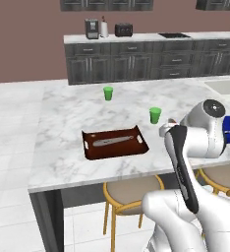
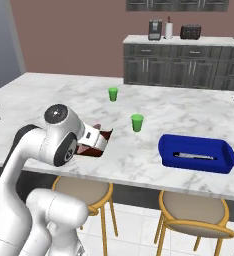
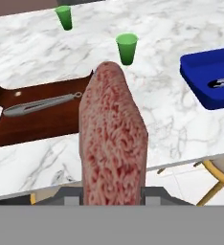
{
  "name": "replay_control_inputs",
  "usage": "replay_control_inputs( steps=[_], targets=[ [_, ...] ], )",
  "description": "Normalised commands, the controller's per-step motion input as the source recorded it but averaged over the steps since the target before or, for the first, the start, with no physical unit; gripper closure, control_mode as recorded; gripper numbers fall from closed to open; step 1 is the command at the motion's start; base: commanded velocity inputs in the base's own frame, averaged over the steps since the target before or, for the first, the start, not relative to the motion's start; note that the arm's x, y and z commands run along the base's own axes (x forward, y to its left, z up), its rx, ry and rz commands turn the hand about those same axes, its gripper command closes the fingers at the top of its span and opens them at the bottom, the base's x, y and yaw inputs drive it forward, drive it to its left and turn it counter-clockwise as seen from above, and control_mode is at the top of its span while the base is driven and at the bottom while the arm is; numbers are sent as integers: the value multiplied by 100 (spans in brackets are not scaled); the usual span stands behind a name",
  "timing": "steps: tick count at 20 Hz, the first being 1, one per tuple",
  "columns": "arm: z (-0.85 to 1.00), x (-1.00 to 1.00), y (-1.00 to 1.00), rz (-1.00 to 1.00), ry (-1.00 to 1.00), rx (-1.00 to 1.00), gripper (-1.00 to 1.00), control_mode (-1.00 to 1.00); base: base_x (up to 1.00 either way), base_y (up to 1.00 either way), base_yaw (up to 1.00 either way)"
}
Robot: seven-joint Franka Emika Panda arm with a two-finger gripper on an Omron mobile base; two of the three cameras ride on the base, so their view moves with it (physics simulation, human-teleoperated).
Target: Gather the sweet potato and garlic from the fridge and place them on a tray on the dining counter. Then gather the fish and steak from the fridge and place them on the other tray.
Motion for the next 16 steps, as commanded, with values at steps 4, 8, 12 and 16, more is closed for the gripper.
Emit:
replay_control_inputs(
  steps=[4, 8, 12, 16],
  targets=[
    [0, 85, 68, 8, 10, -5, 100, -100, 0, 0, 0],
    [-2, 77, 59, 2, 11, -8, 100, -100, 0, 0, 0],
    [-15, 64, 25, 5, 5, -5, 100, -100, 0, 0, 0],
    [-36, 63, 26, 4, 8, -5, 100, -100, 0, 0, 0]
  ],
)
